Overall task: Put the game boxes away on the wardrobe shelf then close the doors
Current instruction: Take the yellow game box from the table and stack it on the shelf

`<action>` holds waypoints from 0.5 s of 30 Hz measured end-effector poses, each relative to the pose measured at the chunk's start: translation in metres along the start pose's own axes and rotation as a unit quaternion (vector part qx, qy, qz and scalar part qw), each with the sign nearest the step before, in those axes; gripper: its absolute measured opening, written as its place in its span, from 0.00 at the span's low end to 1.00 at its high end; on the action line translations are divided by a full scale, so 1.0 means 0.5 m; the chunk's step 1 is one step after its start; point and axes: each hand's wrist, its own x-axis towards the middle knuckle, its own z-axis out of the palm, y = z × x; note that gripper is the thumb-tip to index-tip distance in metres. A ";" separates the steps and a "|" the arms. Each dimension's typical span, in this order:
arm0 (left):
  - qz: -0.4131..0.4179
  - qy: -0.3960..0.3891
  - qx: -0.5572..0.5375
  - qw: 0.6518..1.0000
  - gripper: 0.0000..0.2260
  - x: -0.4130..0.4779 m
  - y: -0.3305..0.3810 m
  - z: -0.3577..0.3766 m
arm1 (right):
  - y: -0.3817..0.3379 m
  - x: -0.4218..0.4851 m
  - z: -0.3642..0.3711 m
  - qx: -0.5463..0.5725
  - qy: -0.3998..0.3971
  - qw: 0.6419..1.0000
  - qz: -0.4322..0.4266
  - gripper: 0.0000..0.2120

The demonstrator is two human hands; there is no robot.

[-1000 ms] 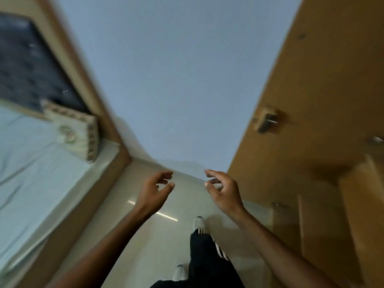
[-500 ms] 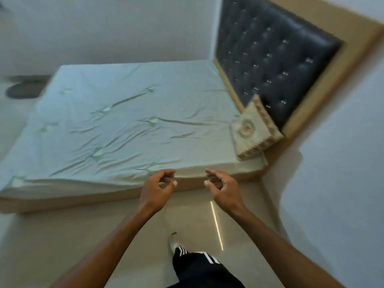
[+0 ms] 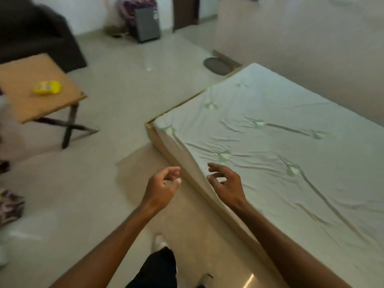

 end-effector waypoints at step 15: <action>-0.084 0.237 -0.028 0.967 0.11 0.472 -0.152 -0.614 | -0.318 0.601 0.634 -0.020 -0.225 0.969 -0.096 0.15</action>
